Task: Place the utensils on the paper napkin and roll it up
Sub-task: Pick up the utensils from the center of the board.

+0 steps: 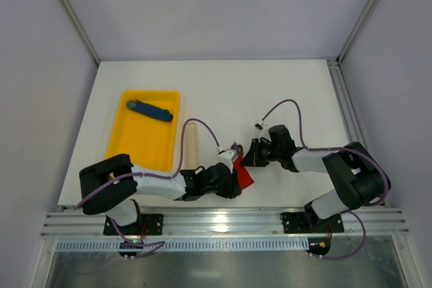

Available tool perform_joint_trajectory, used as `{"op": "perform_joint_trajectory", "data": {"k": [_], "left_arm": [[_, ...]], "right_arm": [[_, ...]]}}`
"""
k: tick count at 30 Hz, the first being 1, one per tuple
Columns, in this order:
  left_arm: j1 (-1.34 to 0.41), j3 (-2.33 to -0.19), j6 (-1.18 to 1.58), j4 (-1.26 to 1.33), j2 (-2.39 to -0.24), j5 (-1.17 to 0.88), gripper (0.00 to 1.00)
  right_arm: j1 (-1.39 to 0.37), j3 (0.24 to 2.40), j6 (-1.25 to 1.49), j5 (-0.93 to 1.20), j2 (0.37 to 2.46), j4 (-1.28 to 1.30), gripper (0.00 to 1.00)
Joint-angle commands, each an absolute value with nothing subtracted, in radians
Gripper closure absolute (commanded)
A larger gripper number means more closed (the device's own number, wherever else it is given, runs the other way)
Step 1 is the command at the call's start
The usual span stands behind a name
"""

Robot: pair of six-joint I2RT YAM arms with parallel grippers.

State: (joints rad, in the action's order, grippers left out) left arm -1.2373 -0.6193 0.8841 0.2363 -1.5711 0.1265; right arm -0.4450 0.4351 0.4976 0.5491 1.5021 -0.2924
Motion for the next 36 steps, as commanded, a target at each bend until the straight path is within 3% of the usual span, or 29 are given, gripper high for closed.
{"op": "perform_joint_trajectory", "data": {"k": [1, 11, 18, 25, 36], "left_arm": [[-1.247, -0.583, 0.880, 0.140, -1.546, 0.123, 0.66], [-1.244, -0.820, 0.804, -0.198, -1.358, 0.213, 0.37], [-1.143, -0.887, 0.758, -0.348, -1.384, 0.193, 0.31], [-1.007, -0.755, 0.762, -0.175, -1.367, 0.040, 0.29], [-0.940, -0.611, 0.730, 0.147, -1.373, -0.207, 0.27]], "right_arm": [[-0.445, 0.411, 0.472, 0.546, 1.488, -0.285, 0.96], [-0.445, 0.383, 0.486, 0.580, 1.407, -0.383, 0.96], [-0.445, 0.380, 0.466, 0.571, 1.342, -0.373, 0.96], [-0.445, 0.354, 0.434, 0.564, 1.295, -0.362, 0.96], [-0.445, 0.353, 0.436, 0.552, 1.145, -0.292, 0.96]]}}
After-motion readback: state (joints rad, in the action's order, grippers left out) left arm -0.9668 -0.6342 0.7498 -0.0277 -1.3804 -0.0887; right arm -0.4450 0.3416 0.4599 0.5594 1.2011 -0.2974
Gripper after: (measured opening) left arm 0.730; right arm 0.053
